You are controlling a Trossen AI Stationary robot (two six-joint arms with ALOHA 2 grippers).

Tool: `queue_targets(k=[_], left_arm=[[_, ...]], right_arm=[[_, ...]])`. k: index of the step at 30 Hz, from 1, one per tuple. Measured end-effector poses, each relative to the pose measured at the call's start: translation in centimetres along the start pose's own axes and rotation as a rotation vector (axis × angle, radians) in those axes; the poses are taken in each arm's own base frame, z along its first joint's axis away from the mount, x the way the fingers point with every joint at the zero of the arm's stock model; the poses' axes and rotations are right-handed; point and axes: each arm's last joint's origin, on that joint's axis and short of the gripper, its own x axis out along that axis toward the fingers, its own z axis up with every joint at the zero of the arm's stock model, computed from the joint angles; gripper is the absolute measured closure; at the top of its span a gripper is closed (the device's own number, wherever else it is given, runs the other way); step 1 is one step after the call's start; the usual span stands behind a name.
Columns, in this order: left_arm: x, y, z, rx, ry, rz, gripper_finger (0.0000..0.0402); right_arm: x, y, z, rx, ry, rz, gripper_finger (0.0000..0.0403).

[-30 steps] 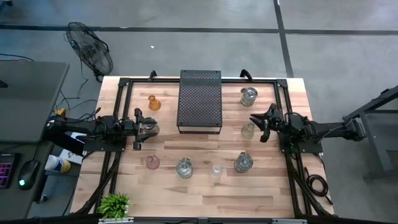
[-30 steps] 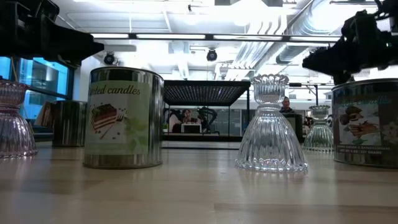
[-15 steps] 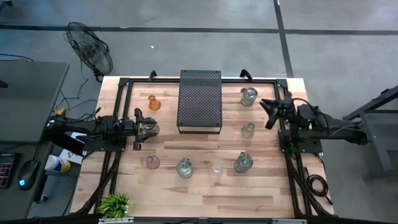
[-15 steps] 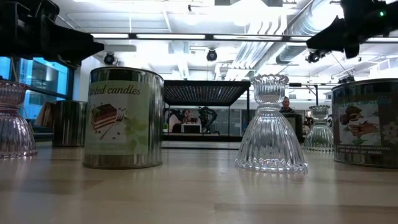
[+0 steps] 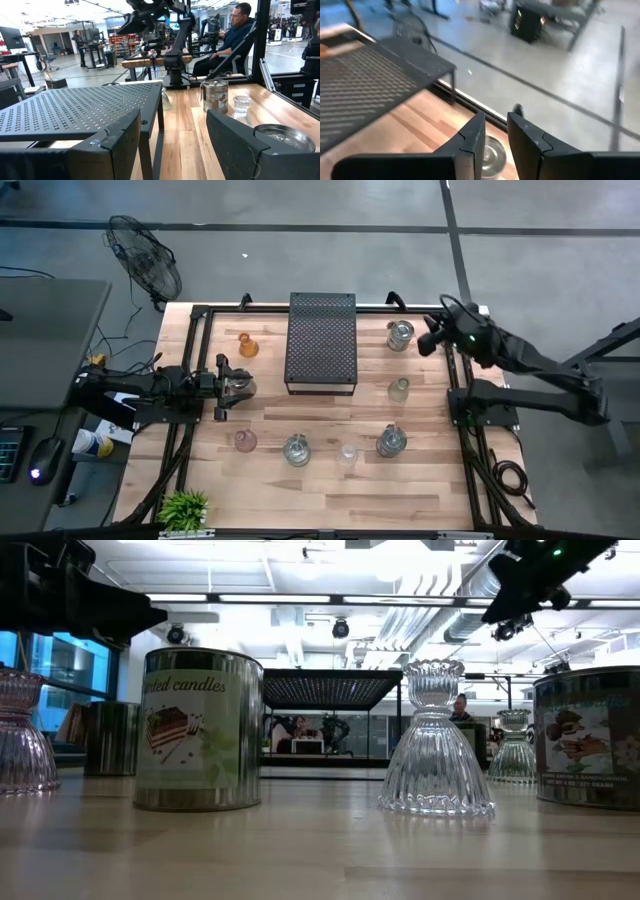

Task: Pick & Place candle stick holders
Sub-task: Put the silver scented candle on the black shelf

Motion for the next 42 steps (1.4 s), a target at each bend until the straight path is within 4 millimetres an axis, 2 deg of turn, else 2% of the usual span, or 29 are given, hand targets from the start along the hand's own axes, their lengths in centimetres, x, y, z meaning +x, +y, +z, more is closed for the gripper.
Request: queue_targets(k=[5,9,18,21,27,31,37,42], left_arm=[[0.0,0.0,0.0,0.0,0.0,0.0,0.0179],[0.0,0.0,0.0,0.0,0.0,0.0,0.0179],[0.0,0.0,0.0,0.0,0.0,0.0,0.0179],[0.0,0.0,0.0,0.0,0.0,0.0,0.0179],[0.0,0.0,0.0,0.0,0.0,0.0,0.0179],[0.0,0.0,0.0,0.0,0.0,0.0,0.0179],[0.0,0.0,0.0,0.0,0.0,0.0,0.0179],[0.0,0.0,0.0,0.0,0.0,0.0,0.0179]], right_arm=[[1.8,-0.8,1.7,0.049,0.136,-0.057,0.0329],[3.3,-1.5,2.2,0.057,0.26,-0.082,0.0329],[7.0,-3.2,1.9,0.089,0.487,-0.145,0.0327],[8.2,-3.6,1.4,0.109,0.541,-0.149,0.0311],[10.2,-4.5,0.7,0.122,0.604,-0.172,0.025],[11.1,-5.2,0.5,0.188,0.614,-0.107,0.022],[12.4,-6.2,0.0,0.221,0.662,-0.016,0.0214],[14.0,-6.6,1.8,0.196,0.699,0.006,0.0219]])
